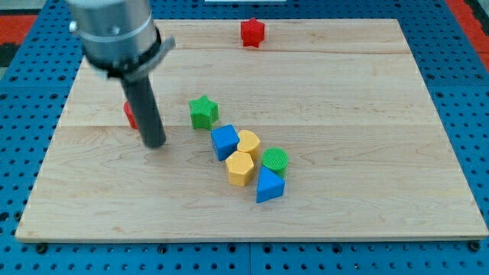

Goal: Slide the red circle closer to the green star

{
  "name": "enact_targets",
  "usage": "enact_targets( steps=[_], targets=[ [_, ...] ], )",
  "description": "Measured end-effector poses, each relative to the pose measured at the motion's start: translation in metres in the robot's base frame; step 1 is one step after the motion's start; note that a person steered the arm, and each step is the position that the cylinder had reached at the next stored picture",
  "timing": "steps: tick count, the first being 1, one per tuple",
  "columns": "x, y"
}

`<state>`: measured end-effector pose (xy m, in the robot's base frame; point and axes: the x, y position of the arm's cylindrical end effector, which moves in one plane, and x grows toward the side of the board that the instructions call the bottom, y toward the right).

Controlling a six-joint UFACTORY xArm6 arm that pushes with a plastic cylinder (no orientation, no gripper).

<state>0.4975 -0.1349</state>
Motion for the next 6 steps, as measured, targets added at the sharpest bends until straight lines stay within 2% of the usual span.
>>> enact_targets(
  steps=[1,3,4,6],
  targets=[
    [-0.018,-0.056],
    [-0.115,-0.034],
    [-0.133,0.005],
    [-0.121,0.057]
  ],
)
